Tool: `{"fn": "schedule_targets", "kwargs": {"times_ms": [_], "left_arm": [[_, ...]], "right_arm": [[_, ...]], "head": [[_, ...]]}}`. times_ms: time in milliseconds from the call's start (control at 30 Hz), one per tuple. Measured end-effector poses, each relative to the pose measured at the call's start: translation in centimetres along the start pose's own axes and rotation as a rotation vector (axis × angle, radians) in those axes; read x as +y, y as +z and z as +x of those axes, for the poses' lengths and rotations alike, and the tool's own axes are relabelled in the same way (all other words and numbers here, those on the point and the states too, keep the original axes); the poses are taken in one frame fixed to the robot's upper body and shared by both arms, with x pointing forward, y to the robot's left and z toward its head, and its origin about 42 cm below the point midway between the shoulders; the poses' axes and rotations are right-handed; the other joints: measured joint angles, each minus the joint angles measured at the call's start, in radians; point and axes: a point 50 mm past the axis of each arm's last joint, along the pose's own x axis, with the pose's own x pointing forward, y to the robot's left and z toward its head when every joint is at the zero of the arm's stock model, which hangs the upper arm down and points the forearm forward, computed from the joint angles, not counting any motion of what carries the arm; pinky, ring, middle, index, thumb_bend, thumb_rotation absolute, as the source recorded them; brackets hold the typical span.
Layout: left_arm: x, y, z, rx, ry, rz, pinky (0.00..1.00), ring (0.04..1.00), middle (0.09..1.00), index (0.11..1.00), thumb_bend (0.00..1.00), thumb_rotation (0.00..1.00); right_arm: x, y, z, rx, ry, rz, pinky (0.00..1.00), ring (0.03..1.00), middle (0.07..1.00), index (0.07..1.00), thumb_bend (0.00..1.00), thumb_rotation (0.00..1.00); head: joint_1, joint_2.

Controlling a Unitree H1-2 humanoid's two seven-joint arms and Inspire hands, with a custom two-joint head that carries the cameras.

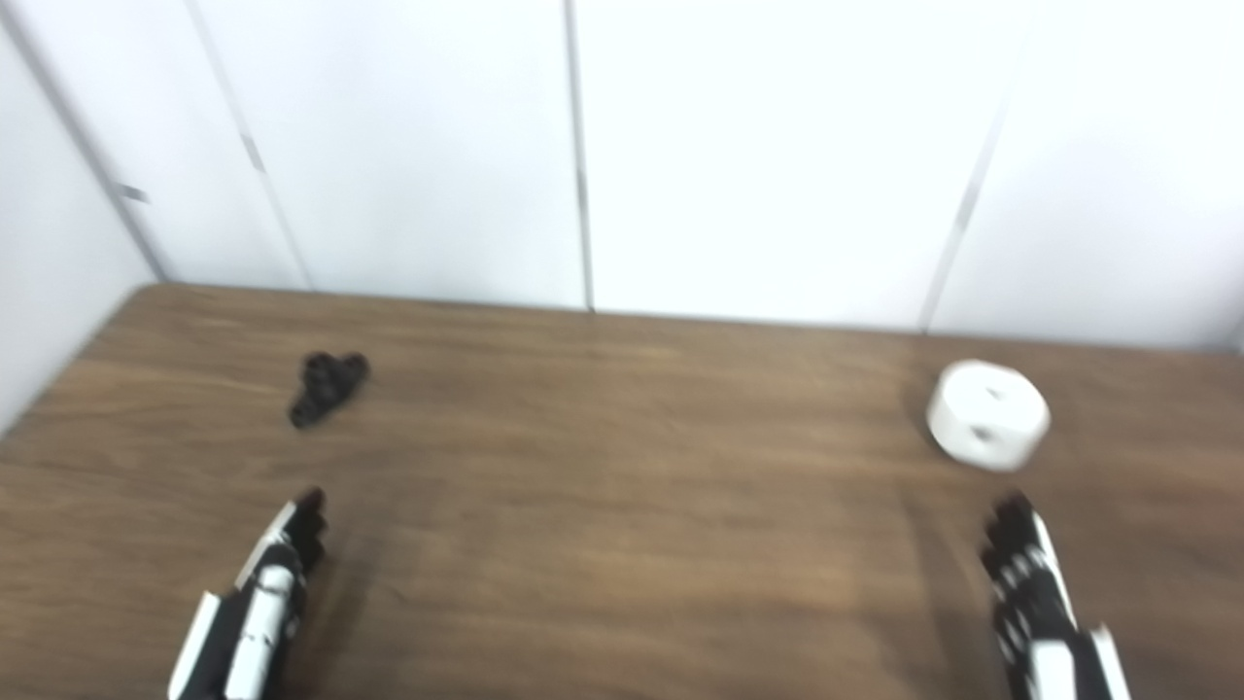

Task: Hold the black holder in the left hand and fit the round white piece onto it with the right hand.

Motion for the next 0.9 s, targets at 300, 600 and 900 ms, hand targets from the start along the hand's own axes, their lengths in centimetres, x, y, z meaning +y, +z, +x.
{"fn": "schedule_targets", "kwargs": {"times_ms": [300, 600, 900], "left_arm": [[-0.04, -0.19, -0.07, -0.019, -0.002, 0.001, 1.00, 0.969, 0.961, 0.913, 0.11, 0.75], [-0.07, -0.15, -0.09, -0.028, -0.001, 0.010, 0.99, 0.956, 0.949, 0.903, 0.20, 0.62], [-0.21, 0.03, -0.14, -0.008, 0.025, 0.103, 0.84, 0.886, 0.888, 0.847, 0.41, 0.09]], "right_arm": [[-0.40, 0.00, 0.05, 0.000, -0.004, 0.001, 1.00, 1.000, 1.000, 1.000, 0.47, 1.00], [-0.61, 0.00, 0.11, -0.004, 0.000, 0.005, 1.00, 1.000, 1.000, 1.000, 0.48, 1.00], [-0.94, -0.02, 0.10, -0.002, -0.004, 0.016, 1.00, 1.000, 1.000, 1.000, 0.57, 1.00]], "head": [[0.023, -0.054], [0.019, -0.039], [0.034, -0.010]]}}
